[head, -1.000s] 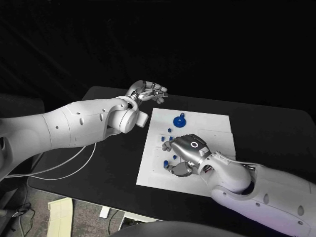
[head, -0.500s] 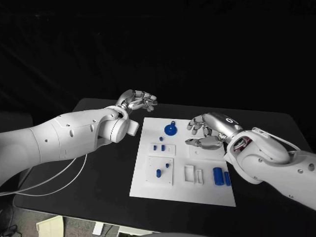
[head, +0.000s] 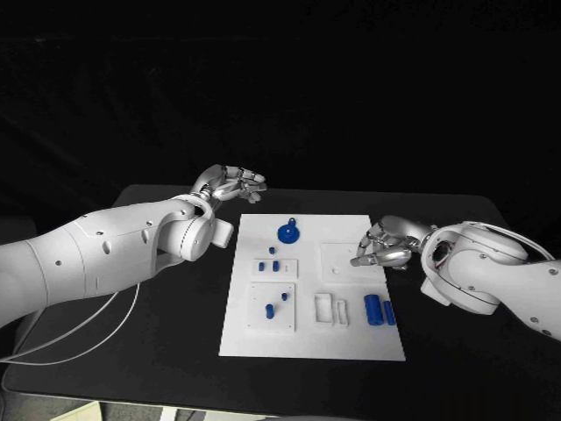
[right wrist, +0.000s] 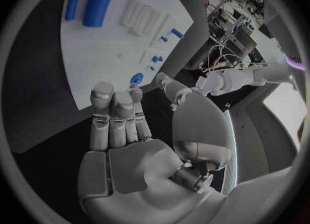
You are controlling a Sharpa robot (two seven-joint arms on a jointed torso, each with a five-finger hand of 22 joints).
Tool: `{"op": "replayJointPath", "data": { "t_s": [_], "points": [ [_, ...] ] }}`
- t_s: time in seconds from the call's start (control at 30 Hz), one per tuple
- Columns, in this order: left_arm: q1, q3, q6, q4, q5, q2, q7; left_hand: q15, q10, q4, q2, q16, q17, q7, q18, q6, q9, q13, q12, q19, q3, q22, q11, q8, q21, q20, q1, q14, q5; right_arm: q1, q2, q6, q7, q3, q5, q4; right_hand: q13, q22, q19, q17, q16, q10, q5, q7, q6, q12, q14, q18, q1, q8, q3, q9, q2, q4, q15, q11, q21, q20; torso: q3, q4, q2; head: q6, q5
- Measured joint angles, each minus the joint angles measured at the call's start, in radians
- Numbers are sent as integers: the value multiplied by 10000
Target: Assemble the parts on the task board
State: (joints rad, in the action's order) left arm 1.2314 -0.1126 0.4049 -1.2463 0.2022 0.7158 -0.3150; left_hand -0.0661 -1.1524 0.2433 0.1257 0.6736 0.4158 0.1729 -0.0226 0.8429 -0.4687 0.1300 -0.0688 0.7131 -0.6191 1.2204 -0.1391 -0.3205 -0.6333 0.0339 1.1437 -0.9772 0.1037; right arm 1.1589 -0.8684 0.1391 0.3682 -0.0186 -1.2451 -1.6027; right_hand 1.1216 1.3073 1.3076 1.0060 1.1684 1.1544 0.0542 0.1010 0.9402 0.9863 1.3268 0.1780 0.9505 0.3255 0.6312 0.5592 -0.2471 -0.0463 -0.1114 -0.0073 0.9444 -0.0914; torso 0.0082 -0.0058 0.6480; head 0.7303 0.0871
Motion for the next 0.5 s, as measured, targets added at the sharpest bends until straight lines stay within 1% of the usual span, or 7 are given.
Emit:
{"op": "replayJointPath", "data": {
  "t_s": [0.1,0.13,0.2,0.27,0.33,0.4,0.5],
  "points": [
    [-12,-6,-64,-68,-2,43,-9,0,0,-66,14,-71,37,0,0,0,15,-9,0,0,66,18,0,0,24,0,-130,0,0,-1,-234,-550,555,-20,366,-70,446,0,20,211,200,-100,0,-41,46,402,-66,0,-133,74,122,174,132,62,-67,-84,205,-20,-4,-4,-8,29,-76],
    [-14,-7,-85,-85,-3,54,-12,0,0,-73,38,-71,54,0,0,0,14,-9,0,0,109,30,0,-18,24,0,-155,0,0,-1,-285,-701,708,-34,451,-99,514,0,20,240,229,-144,0,-40,47,476,-71,0,-181,74,138,219,145,78,-72,-70,246,-20,-4,-4,-8,31,-100],
    [-15,-9,-135,-120,-8,81,-21,0,0,-66,18,-111,110,36,0,-35,35,-18,0,0,350,70,0,-42,72,0,-383,0,167,-1,-385,-1002,1024,-78,596,-172,596,0,20,283,263,-145,0,-72,83,514,-84,1,-344,74,177,278,176,117,-84,-70,290,-20,-9,-4,-8,42,-149],
    [-21,-18,-171,-147,-11,100,-28,0,0,-51,14,-127,158,0,0,-72,43,-19,0,0,535,91,0,-42,71,0,-477,0,196,-1,-468,-1214,1267,-119,687,-228,658,0,0,322,288,-146,0,-64,94,554,-85,2,-499,111,203,327,173,156,-85,-71,352,-40,-12,-4,-8,62,-199],
    [-32,-26,-216,-182,-15,116,-36,0,0,-55,5,-184,199,0,0,-72,57,-26,0,0,721,106,0,-42,128,0,-634,0,196,-1,-560,-1403,1508,-182,763,-270,712,0,-34,356,305,-146,0,-64,95,581,-85,2,-749,111,175,368,244,328,-85,-71,424,-73,-16,-4,-11,70,-244],
    [-35,-30,-261,-220,-17,130,-49,0,0,-45,7,-187,208,0,0,-72,60,-29,0,0,753,108,0,-42,128,0,-649,0,195,0,-623,-1545,1709,-260,817,-275,735,0,-34,376,345,-146,0,-63,95,583,-85,2,-832,111,149,381,327,370,-85,-71,430,-74,-17,-4,-15,74,-290],
    [-38,-37,-315,-245,-23,143,-75,0,0,-60,6,-187,225,5,0,-76,60,-29,0,0,849,108,0,-42,128,0,-662,0,137,0,-666,-1685,1902,-421,872,-280,736,0,-35,378,345,-145,0,-63,95,585,-85,1,-879,111,168,381,291,389,-85,-71,436,-73,-26,-1,-18,85,-351]
  ]
}}
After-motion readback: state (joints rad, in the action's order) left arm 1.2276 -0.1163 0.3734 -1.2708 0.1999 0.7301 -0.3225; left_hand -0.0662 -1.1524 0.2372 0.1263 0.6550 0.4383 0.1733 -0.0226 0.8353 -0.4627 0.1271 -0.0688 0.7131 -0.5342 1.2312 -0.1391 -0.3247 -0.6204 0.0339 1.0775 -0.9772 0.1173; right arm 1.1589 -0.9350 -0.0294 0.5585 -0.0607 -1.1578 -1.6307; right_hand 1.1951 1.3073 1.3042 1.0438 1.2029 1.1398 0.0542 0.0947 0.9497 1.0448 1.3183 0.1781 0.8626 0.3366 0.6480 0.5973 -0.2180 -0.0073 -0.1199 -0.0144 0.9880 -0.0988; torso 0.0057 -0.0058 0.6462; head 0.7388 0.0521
